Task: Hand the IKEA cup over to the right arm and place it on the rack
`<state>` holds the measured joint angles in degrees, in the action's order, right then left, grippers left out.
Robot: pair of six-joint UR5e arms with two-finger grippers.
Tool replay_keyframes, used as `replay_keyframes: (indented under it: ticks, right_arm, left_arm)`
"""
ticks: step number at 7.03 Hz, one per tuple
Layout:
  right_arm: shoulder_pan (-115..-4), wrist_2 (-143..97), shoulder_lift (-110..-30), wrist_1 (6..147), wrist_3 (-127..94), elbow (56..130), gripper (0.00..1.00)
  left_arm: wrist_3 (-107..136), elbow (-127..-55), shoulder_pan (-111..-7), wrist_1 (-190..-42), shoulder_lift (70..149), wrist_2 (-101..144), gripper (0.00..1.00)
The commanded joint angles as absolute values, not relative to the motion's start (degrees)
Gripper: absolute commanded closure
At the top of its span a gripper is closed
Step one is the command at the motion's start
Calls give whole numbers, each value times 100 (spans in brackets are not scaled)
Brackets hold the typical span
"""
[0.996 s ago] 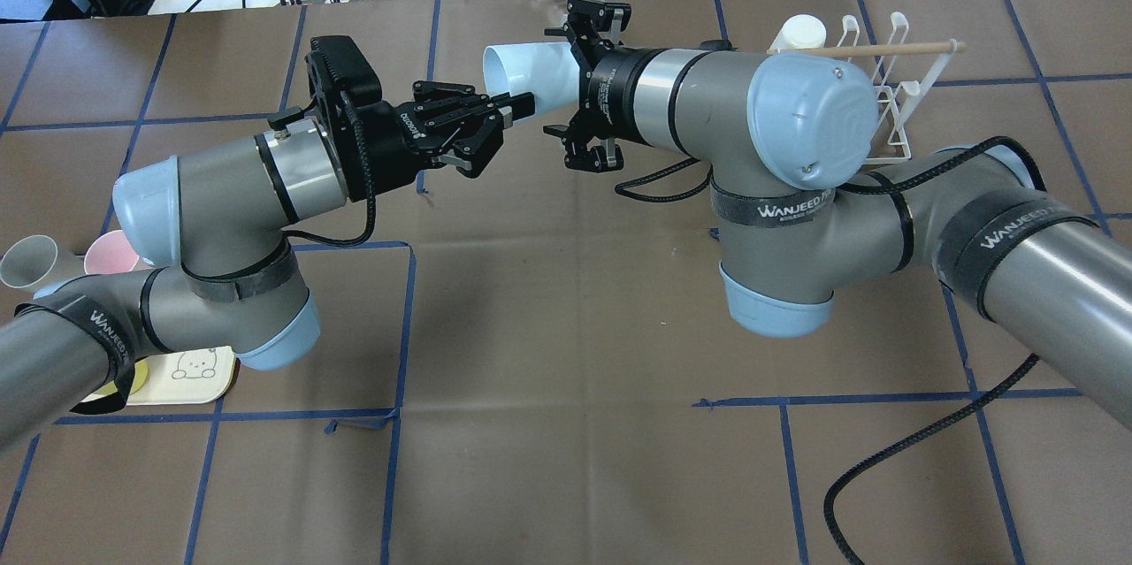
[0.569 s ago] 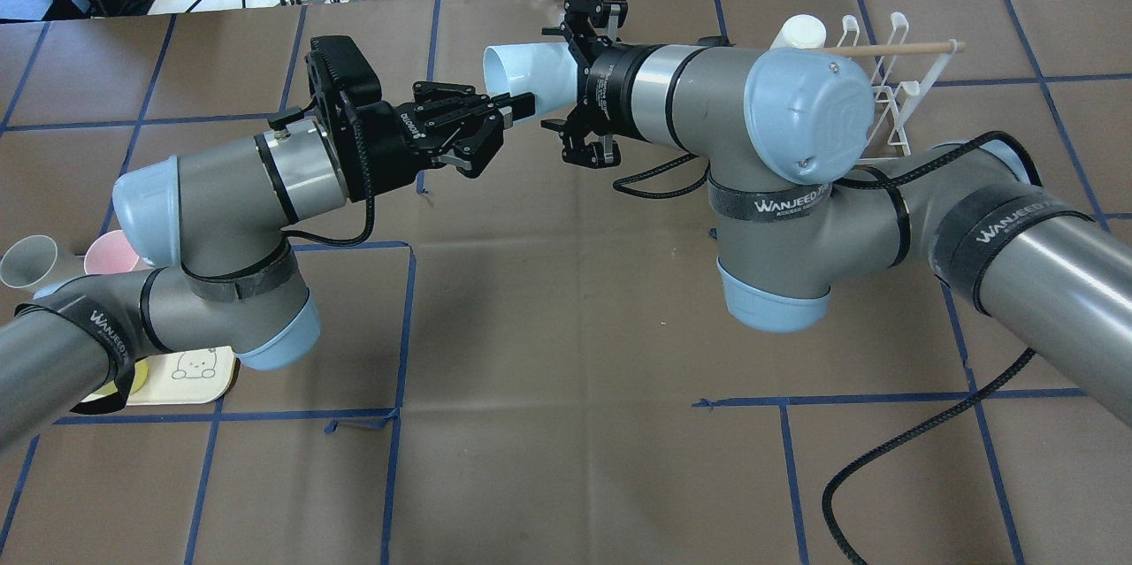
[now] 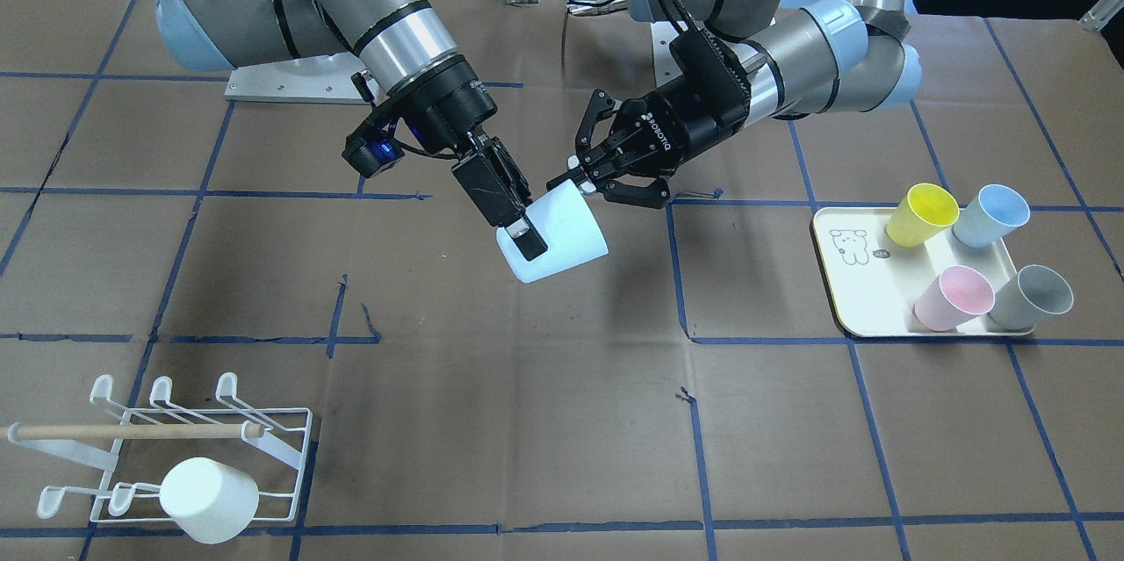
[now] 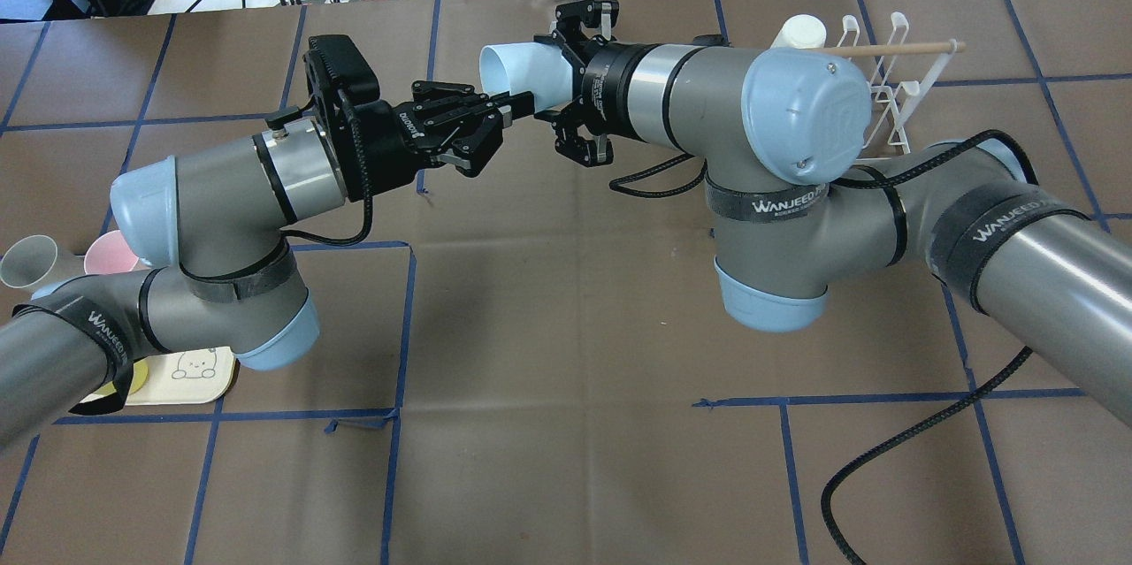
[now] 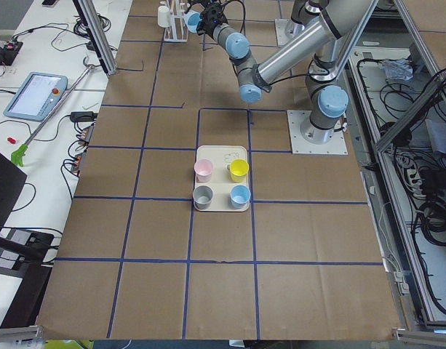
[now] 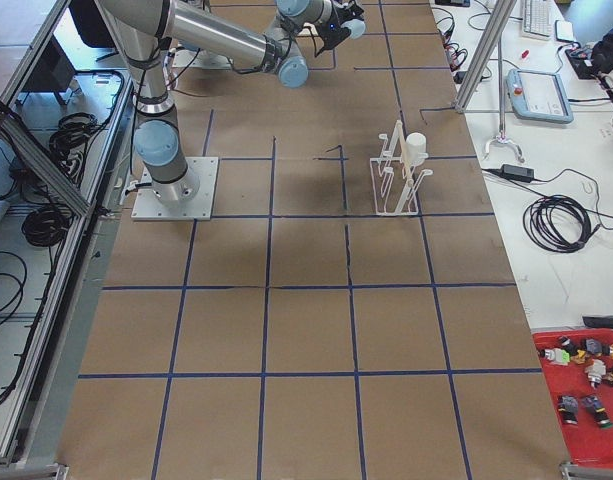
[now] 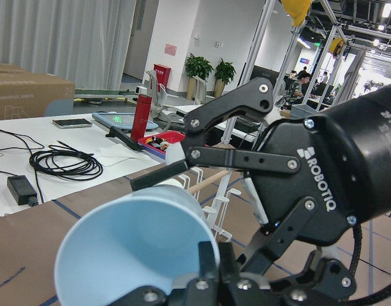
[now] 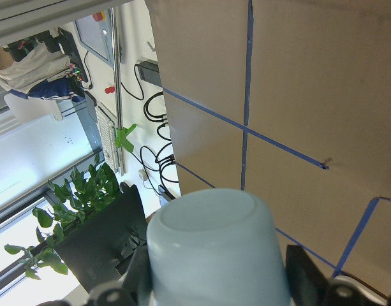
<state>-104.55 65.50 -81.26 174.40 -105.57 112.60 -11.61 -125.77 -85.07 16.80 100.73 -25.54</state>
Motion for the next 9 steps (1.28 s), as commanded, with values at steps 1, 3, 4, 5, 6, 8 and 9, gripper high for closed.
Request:
replay_keyframes:
  ticks: [1, 3, 4, 5, 6, 8, 9]
  right_arm:
    - [-10459, 6337, -8130, 17438, -10547, 11259, 50]
    - [-10459, 6337, -8130, 17438, -10547, 11259, 50]
    - [-10459, 6328, -8121, 17438, -10547, 11259, 50]
    - [-10459, 6328, -8130, 17438, -10547, 11259, 50]
    - [-10459, 6328, -8121, 17446, -10547, 11259, 50]
    - [-10450, 6328, -8112, 17446, -10547, 11250, 50]
    - [-10441, 6328, -8104, 17464, -10547, 11241, 50]
  left_arm:
    - [-1178, -12568, -8508, 1679, 10020, -2619, 57]
    - [-1187, -12568, -8508, 1714, 10011, -2628, 33]
    - [-1178, -12568, -8508, 1714, 10011, -2628, 32]
    - [-1178, -12568, -8508, 1714, 10011, -2628, 28]
    - [-1117, -12568, -8508, 1714, 9985, -2628, 16]
    - [-1020, -12542, -8456, 1705, 9914, -2619, 2]
    - [-1020, -12533, -8351, 1705, 9905, -2628, 1]
